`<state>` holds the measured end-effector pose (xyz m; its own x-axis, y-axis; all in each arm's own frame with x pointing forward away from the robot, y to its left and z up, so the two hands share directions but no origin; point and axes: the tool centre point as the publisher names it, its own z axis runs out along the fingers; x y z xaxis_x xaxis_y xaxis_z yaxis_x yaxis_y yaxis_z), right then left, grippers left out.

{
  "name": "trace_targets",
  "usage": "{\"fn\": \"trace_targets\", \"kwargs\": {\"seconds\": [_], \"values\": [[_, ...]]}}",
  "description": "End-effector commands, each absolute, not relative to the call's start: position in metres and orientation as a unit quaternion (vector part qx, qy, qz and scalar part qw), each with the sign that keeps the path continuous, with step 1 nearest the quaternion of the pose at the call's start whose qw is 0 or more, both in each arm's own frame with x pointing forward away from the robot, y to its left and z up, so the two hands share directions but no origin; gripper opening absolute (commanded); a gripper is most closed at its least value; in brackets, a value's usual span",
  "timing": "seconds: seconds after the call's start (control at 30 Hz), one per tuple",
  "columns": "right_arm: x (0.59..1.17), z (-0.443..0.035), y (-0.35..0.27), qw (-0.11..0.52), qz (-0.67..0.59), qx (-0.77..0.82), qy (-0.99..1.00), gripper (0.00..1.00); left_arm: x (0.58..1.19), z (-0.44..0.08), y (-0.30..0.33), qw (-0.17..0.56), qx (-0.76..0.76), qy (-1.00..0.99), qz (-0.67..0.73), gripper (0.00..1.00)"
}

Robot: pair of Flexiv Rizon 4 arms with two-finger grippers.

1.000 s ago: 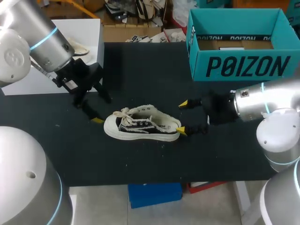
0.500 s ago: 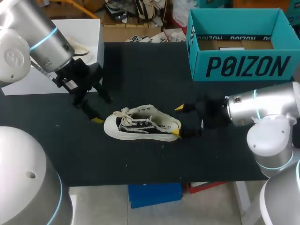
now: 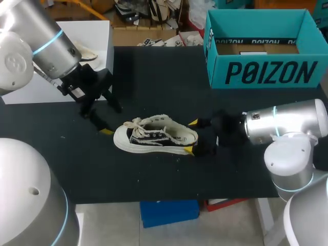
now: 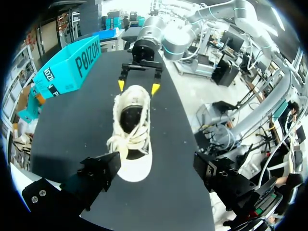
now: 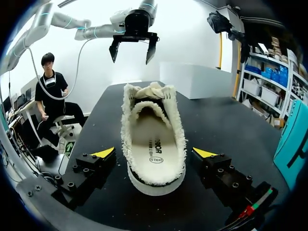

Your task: Take the shoe out of the shoebox, open the shoe tongue, remove and reinsert the insole, then place the shoe into the shoebox

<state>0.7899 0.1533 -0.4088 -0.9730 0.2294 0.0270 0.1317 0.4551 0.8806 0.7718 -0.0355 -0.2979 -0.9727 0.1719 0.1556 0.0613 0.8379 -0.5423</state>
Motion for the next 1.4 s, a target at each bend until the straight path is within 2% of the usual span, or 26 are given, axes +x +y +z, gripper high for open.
{"fn": "trace_targets", "kwargs": {"seconds": [0.03,1.0,1.03,1.07,1.4], "values": [[0.793,-0.416,0.158,0.047,0.515,0.107,0.849,1.0,0.772,-0.3,-0.036,0.098,-0.062,-0.954,0.278,1.0],[0.799,-0.436,0.165,0.031,0.511,0.111,0.852,1.0,0.772,-0.3,-0.036,0.098,-0.062,-0.954,0.278,1.0],[0.799,-0.437,0.165,0.03,0.509,0.113,0.853,0.23,0.772,-0.3,-0.036,0.098,-0.062,-0.954,0.278,1.0],[0.799,-0.438,0.166,0.024,0.513,0.111,0.851,0.0,0.772,-0.3,-0.036,0.098,-0.062,-0.954,0.278,1.0],[0.799,-0.438,0.166,0.024,0.513,0.111,0.851,0.0,0.77,-0.298,-0.036,0.092,-0.056,-0.958,0.266,1.0]]}}
